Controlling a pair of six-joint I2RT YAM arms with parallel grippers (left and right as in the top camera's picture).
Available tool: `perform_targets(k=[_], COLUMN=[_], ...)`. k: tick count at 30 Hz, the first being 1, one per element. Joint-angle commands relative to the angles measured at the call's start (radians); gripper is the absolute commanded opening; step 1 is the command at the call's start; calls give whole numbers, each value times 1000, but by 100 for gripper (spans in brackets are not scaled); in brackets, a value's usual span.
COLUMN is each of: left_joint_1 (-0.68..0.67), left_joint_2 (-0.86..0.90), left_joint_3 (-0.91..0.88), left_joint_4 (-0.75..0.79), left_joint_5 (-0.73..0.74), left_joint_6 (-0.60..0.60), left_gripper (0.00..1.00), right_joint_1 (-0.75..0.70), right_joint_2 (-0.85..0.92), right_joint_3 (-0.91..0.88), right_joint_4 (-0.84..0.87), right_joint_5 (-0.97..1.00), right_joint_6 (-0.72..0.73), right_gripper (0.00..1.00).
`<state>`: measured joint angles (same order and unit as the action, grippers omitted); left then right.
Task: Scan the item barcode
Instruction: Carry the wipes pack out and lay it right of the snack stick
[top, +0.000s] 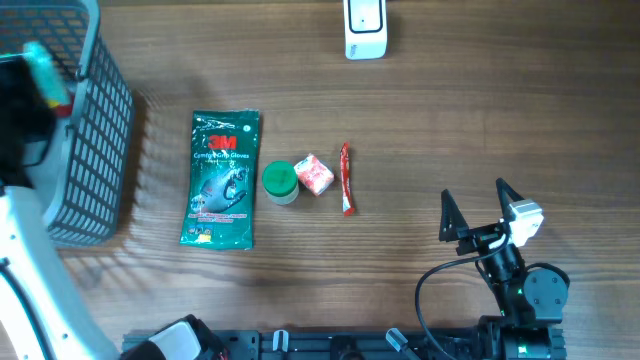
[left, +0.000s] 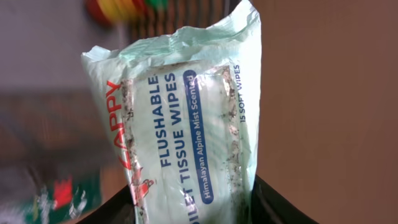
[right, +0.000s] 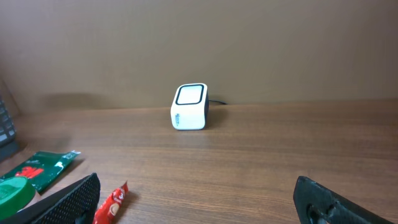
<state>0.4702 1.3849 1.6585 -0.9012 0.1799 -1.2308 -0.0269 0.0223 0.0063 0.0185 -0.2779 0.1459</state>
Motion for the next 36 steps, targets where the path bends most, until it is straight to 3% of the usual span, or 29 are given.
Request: perform_targets(k=[1,8,13,16,20,25,31,34,36], left_joint_1=[-217,-684,-918,-1023,-1122,-1226,-1308,-1338,-1342], left_joint_2=[-22,51,156,248,377,548,678,723,734], left_joint_3=[12,11,11,10,10,10,10,10,10], left_joint_4=[-10,-50,-68,-84,-88,-90,-84,-89,-88], left_joint_5=[44,-134,-246,-294,-294,-294,-300,-385,-410], left_joint_6=[111,181,207,227,309,317,482,563,605], left_gripper=[48,47,45,38,38,38,39,42,51], right_joint_1=[8,8,8,8,8,8,8,8,8], right_joint_2=[-4,-4,-4,-4,-4,-4,-4,-4,-4], right_joint_3=[-1,-1,-1,-1,-1,-1,-1,-1,-1], right_joint_4=[3,3,3,3,3,3,3,3,3], right_joint_5=[15,15,15,15,15,15,15,15,15], right_joint_6=[11,11,11,11,11,11,11,11,11], right_gripper=[100,100,100,100,100,100,100,100,100])
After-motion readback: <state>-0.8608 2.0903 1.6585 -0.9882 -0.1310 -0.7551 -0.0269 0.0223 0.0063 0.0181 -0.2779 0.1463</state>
